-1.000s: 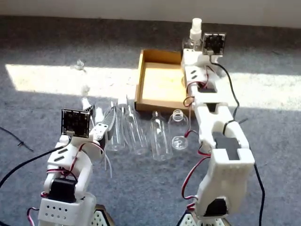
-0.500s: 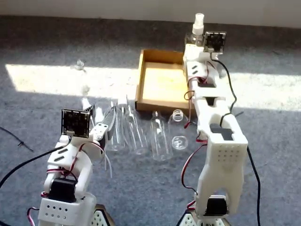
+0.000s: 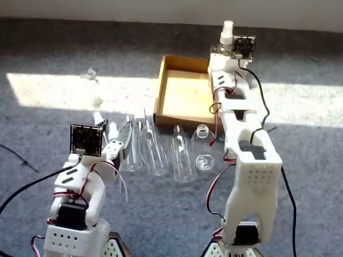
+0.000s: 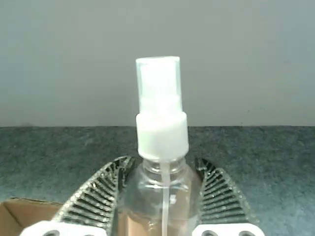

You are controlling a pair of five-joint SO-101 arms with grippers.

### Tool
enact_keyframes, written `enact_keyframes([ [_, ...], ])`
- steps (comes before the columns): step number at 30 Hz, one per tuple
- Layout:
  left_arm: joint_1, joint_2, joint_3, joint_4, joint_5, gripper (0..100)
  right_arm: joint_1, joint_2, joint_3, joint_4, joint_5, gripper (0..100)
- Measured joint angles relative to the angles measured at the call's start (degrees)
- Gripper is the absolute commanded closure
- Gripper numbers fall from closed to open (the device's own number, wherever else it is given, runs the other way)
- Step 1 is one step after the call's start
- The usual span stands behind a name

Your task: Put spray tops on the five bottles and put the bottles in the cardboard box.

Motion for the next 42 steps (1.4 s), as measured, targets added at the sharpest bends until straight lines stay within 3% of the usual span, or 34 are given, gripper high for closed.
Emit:
enact_keyframes([
  [6, 0.0, 0.0, 0.0, 0.0, 0.0, 80, 0.0, -4.7, 4.7, 0.5, 0.0, 89.4],
  [13, 0.0, 0.0, 0.0, 0.0, 0.0, 80, -0.1, -11.6, 12.7, 0.5, 0.0, 81.1],
  [36, 0.0, 0.0, 0.0, 0.0, 0.0, 80, -0.7, -12.0, 13.1, 0.5, 0.1, 80.8],
  [42, 0.0, 0.0, 0.0, 0.0, 0.0, 80, -0.7, -12.2, 13.1, 0.5, 4.3, 77.7],
])
